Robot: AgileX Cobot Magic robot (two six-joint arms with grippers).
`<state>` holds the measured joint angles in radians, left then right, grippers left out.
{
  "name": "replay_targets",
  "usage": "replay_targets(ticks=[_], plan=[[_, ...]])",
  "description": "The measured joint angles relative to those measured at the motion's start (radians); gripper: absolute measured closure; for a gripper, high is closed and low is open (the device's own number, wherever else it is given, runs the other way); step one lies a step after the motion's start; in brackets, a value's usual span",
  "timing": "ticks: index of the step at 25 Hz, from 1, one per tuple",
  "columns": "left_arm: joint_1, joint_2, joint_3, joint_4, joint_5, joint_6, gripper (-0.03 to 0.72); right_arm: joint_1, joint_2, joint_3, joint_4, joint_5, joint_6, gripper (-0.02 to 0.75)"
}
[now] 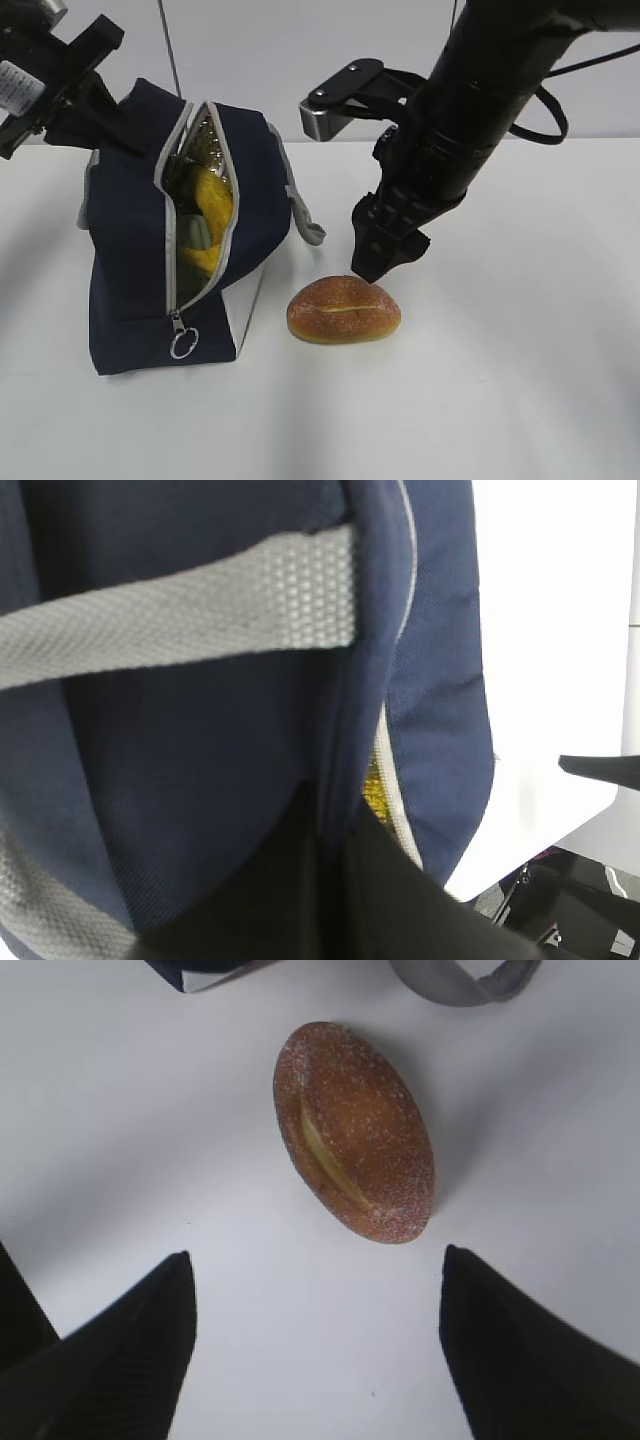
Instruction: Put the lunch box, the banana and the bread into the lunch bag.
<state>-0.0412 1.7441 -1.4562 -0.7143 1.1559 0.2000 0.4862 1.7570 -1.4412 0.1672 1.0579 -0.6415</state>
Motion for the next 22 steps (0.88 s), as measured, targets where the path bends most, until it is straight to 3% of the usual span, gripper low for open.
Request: replay_targets(ticks=[11,22], plan=[[0.0,0.0,0.0,0.0,0.0,0.005,0.691,-0.009,0.003,0.074,0.006,-0.182,-0.185,0.175],[0.0,0.0,0.0,0.0,0.0,0.033,0.691,-0.009,0.152,0.074,0.062,-0.216,-0.331,0.12]])
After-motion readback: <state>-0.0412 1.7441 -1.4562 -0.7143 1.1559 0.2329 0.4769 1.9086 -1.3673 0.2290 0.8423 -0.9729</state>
